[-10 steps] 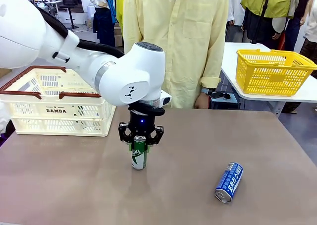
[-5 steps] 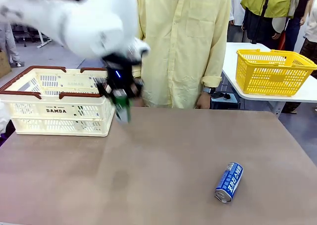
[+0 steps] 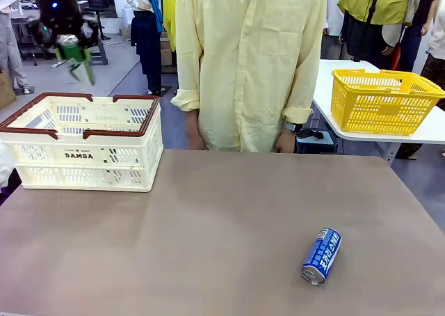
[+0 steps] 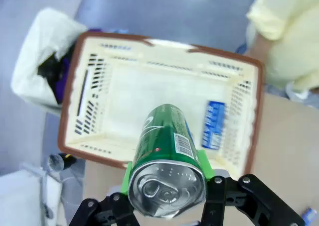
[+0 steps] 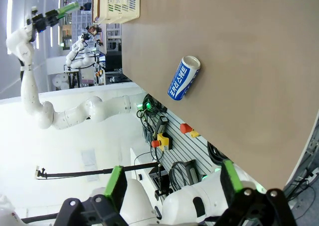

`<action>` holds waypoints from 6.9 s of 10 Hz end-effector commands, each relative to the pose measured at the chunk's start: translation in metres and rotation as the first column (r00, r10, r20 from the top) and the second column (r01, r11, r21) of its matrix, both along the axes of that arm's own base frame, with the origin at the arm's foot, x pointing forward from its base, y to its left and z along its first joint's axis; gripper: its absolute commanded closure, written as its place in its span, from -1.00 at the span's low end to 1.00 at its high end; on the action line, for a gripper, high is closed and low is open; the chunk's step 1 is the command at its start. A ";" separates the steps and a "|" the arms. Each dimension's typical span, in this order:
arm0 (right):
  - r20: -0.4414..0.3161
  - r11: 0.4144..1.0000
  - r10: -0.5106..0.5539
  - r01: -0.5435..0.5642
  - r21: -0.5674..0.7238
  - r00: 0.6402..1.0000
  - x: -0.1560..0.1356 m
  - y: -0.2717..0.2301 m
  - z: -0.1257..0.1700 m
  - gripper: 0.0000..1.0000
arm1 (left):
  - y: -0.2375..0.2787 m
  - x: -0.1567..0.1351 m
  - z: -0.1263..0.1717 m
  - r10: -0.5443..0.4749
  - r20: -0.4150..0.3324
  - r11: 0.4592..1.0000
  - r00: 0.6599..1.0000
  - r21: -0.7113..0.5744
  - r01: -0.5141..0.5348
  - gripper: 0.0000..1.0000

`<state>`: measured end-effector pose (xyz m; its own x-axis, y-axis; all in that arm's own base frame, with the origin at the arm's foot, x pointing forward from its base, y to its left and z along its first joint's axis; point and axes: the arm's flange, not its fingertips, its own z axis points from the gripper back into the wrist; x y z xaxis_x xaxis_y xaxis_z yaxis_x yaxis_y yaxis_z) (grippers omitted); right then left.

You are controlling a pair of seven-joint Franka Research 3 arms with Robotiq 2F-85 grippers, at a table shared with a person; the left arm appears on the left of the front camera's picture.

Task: Place the drinks into the Shopping basket.
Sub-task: Pick up one drink and place it into the Shopping basket.

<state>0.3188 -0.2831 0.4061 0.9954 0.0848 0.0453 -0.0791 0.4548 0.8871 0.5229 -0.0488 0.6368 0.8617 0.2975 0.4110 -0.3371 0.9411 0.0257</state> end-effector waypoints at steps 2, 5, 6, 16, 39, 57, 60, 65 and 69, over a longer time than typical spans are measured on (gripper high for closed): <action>0.011 1.000 0.009 -0.009 -0.016 1.000 -0.001 0.000 0.001 -1.00 | 0.014 0.019 -0.063 0.113 -0.178 0.984 0.977 -0.115 -0.135 1.00; 0.011 1.000 0.009 -0.009 -0.016 1.000 -0.001 0.000 0.001 -1.00 | 0.019 0.013 -0.027 0.051 -0.047 0.998 0.998 -0.020 -0.052 1.00; 0.011 1.000 0.009 -0.009 -0.016 1.000 -0.001 0.000 0.001 -1.00 | 0.019 0.013 -0.027 0.051 -0.047 0.998 0.998 -0.020 -0.052 1.00; 0.011 1.000 0.009 -0.009 -0.016 1.000 -0.001 0.000 0.001 -1.00 | 0.038 0.092 -0.191 0.011 -0.365 0.986 0.931 -0.150 -0.071 1.00; 0.011 1.000 0.009 -0.009 -0.016 1.000 -0.001 0.000 0.001 -1.00 | 0.146 -0.174 -0.161 -0.398 -0.074 0.277 0.914 -0.960 0.043 -1.00; -0.462 0.480 0.503 -0.681 -0.554 0.730 0.086 0.296 0.036 -1.00 | 0.146 -0.174 -0.161 -0.398 -0.074 0.277 0.914 -0.960 0.043 -1.00; -0.537 0.193 0.428 -0.654 -0.732 0.727 0.060 0.392 -0.030 -1.00 | 0.146 -0.174 -0.161 -0.398 -0.074 0.277 0.914 -0.960 0.043 -1.00; -0.341 0.522 0.118 -0.350 -0.777 0.933 0.063 0.388 -0.017 -1.00 | 0.146 -0.174 -0.161 -0.398 -0.074 0.277 0.914 -0.960 0.043 -1.00; -0.103 0.553 -0.494 0.221 -0.803 0.863 0.009 0.455 -0.019 -1.00 | 0.146 -0.174 -0.161 -0.398 -0.074 0.277 0.914 -0.960 0.043 -1.00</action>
